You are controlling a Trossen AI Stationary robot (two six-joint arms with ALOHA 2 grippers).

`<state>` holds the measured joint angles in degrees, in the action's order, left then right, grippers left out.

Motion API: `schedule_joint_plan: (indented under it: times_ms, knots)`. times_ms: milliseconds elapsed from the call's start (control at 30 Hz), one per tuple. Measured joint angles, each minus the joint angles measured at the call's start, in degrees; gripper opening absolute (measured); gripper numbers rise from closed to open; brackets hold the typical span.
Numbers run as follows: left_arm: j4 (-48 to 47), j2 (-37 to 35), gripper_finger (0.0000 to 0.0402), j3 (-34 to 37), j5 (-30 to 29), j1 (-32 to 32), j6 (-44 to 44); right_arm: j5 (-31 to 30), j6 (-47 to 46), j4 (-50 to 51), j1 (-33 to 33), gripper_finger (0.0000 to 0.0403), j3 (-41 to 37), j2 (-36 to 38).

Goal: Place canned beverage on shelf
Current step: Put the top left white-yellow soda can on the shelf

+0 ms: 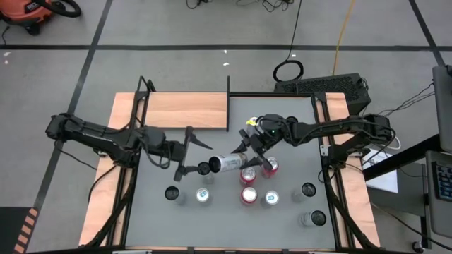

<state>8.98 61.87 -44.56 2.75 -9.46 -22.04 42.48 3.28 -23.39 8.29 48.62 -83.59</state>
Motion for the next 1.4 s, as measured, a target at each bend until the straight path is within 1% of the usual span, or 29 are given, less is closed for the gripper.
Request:
schedule_joint_plan:
  times_ms: [133, 400, 633, 767, 900, 1133, 1233, 1400]
  knots:
    - [2.23, 4.32, 0.0341, 0.0, -0.41, -0.43, -4.0, 0.15, -1.65, 0.57, 0.86, 0.019, -0.01, 0.0]
    - [10.77, 9.45, 0.0341, 0.0, -0.4, -0.12, -4.37, 3.62, -3.46, 1.32, 1.89, 0.019, -0.02, 0.0]
    - [18.02, 13.11, 0.0341, -0.02, 3.31, 0.03, -5.42, 4.56, -4.67, 2.31, 2.19, 0.0191, -0.02, 0.0]
    - [19.25, 14.9, 0.034, -0.02, 4.03, 0.49, -5.39, 4.5, -5.22, 2.66, 2.26, 0.0191, -0.02, 0.0]
    - [19.33, 15.82, 0.032, -0.02, 4.17, 0.58, -5.35, 4.46, -5.64, 2.84, 2.3, 0.0191, -0.02, 0.0]
    - [19.23, 15.79, 0.0258, -0.07, 3.81, 0.58, -4.52, 4.35, -5.59, 2.83, 2.3, 0.0191, -0.02, 0.0]
    - [19.06, 15.78, 0.0251, -0.11, 2.96, 0.55, -4.37, 4.31, -5.54, 2.88, 2.3, 0.0191, -0.02, 0.0]
    - [18.68, 15.78, 0.0252, -0.11, 1.9, 0.49, -4.27, 4.24, -5.48, 2.88, 2.3, 0.0197, -0.02, 0.0]
